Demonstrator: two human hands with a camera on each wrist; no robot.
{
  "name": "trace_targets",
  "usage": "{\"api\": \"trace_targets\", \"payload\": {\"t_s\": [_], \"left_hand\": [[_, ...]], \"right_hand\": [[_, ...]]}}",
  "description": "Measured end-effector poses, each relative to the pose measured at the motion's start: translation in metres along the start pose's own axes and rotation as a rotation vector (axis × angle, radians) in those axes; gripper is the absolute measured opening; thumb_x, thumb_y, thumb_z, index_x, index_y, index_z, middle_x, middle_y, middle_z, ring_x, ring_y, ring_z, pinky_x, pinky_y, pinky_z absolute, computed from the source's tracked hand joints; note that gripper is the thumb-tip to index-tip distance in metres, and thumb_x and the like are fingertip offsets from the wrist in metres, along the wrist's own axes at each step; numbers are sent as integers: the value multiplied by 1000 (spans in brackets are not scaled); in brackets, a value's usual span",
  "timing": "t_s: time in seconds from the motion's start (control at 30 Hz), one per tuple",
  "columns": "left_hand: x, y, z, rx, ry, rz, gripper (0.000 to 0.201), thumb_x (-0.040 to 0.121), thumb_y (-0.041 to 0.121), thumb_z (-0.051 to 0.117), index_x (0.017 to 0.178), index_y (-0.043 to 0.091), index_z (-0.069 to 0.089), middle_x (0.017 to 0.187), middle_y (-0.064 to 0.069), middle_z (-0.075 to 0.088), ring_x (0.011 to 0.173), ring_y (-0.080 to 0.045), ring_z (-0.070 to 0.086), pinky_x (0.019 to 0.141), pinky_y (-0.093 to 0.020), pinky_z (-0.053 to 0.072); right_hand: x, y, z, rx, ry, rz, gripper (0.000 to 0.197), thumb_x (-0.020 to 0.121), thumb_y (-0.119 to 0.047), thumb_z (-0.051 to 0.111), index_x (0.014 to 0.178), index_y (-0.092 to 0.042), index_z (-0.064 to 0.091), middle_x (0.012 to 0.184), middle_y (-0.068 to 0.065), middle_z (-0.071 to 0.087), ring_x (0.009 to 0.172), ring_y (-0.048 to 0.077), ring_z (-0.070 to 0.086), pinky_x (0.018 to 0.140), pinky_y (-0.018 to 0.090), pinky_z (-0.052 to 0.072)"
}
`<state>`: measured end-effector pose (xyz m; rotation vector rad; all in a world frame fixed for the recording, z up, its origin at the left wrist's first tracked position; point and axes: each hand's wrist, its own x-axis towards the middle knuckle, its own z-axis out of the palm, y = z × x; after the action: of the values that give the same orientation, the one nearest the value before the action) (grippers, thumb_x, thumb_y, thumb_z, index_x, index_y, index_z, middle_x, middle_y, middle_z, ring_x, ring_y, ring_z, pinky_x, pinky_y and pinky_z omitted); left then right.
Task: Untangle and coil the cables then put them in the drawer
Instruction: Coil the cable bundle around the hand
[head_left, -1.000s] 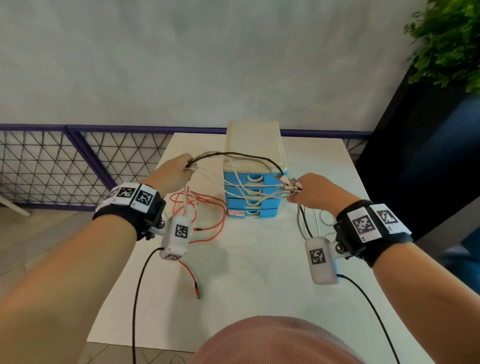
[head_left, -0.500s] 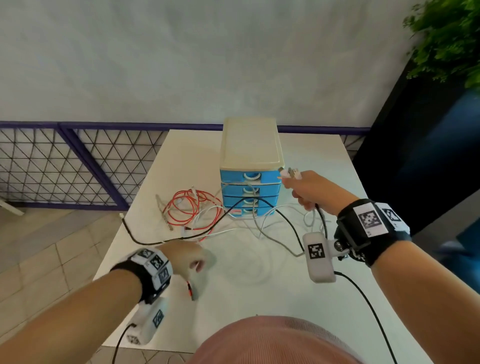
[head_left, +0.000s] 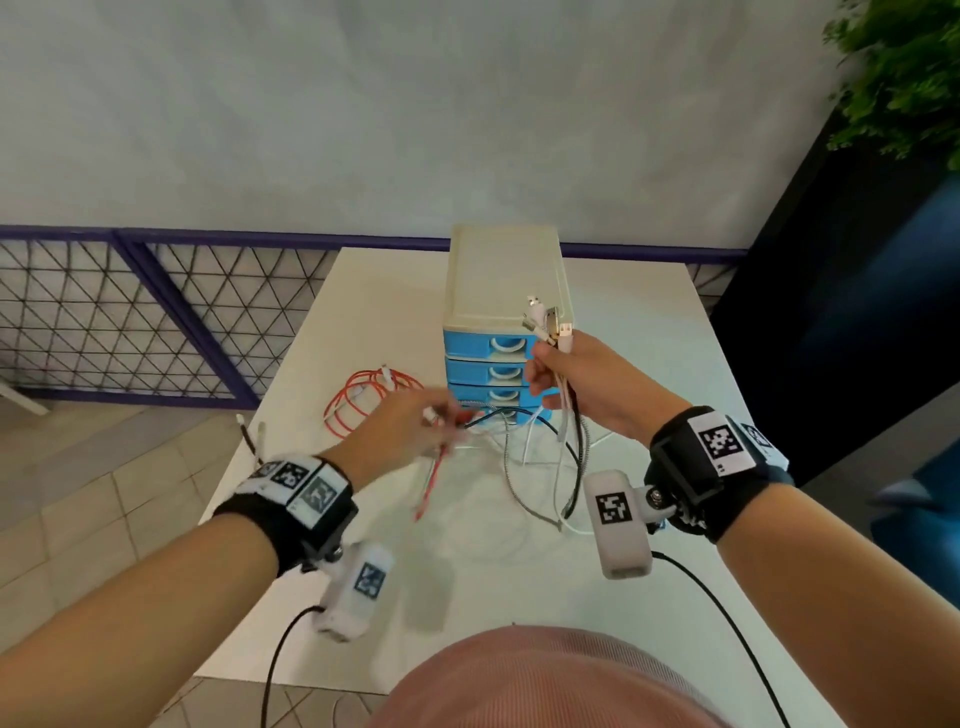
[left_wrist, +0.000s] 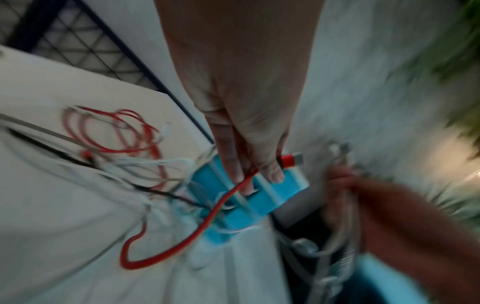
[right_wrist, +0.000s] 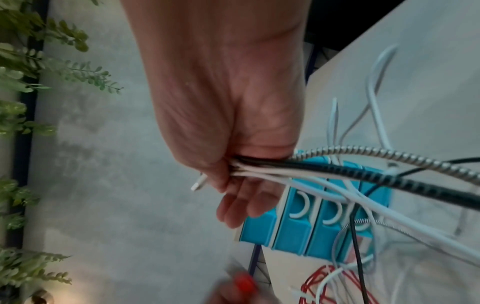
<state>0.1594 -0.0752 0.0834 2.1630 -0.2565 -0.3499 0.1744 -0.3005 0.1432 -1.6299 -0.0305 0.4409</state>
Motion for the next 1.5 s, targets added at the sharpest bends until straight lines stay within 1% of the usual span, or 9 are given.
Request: {"api": "trace_targets", "payload": {"t_s": [0.17, 0.37, 0.47, 0.63, 0.87, 1.1, 1.27, 1.37, 1.5], "left_hand": [[14, 78, -7, -400, 284, 88, 12, 79, 15, 74, 83, 9, 65, 84, -10, 68, 71, -14, 71, 64, -26, 60], [34, 97, -4, -408, 361, 78, 32, 74, 24, 79, 95, 9, 59, 69, 3, 54, 54, 0, 56, 50, -9, 44], [37, 94, -10, -188, 396, 126, 49, 69, 34, 81, 106, 14, 54, 83, 4, 48, 69, -3, 46, 61, -8, 37], [32, 101, -28, 2, 163, 319, 76, 73, 31, 78, 138, 29, 39, 134, 9, 51, 115, -5, 54, 92, -25, 48], [27, 109, -33, 38, 78, 373, 45, 80, 13, 72, 123, 23, 62, 117, 9, 67, 107, -1, 62, 98, -21, 47], [20, 117, -26, -15, -4, 375, 37, 102, 22, 35, 137, 18, 47, 128, 9, 57, 107, 7, 54, 84, -3, 40], [23, 123, -20, 84, 152, 369, 35, 101, 28, 36, 126, 22, 59, 117, 8, 65, 105, -3, 59, 87, -14, 43], [24, 122, -9, -98, 159, 316, 51, 100, 44, 28, 144, 19, 34, 142, -4, 46, 130, -11, 44, 107, -23, 35], [13, 120, 15, -290, -87, 261, 66, 91, 65, 16, 137, 23, 38, 122, -6, 62, 113, -9, 59, 100, -32, 45]], "right_hand": [[1, 6, 12, 269, -43, -103, 21, 103, -20, 40, 103, -11, 60, 111, 8, 71, 108, 22, 67, 96, 40, 51], [-5, -8, 25, 350, -49, -183, 26, 104, -19, 36, 107, -11, 61, 92, 9, 74, 81, 21, 73, 70, 30, 58], [-7, -10, 21, 226, -21, -173, 23, 104, -23, 37, 94, -13, 55, 66, 2, 63, 52, 15, 55, 55, 29, 49], [-11, -10, 19, 321, -133, -127, 26, 105, -22, 35, 83, -16, 49, 60, -2, 46, 48, 12, 38, 50, 24, 40], [-14, -14, 14, 398, -226, -63, 30, 103, -34, 39, 81, -16, 49, 65, -1, 44, 49, 10, 35, 49, 22, 34], [-10, -19, 17, 270, -171, -42, 33, 102, -36, 39, 86, -13, 55, 62, -3, 32, 49, 9, 29, 47, 20, 31], [-8, -30, 25, 98, -117, -102, 32, 103, -24, 39, 73, -14, 38, 55, -3, 37, 43, 8, 32, 44, 21, 34], [-4, -36, 26, 111, 2, -164, 30, 103, -29, 38, 79, -11, 41, 54, -3, 35, 41, 9, 30, 41, 22, 31], [3, -48, 18, 131, 177, -339, 37, 99, -40, 45, 73, -15, 50, 51, -7, 41, 46, 10, 40, 51, 27, 37]]}}
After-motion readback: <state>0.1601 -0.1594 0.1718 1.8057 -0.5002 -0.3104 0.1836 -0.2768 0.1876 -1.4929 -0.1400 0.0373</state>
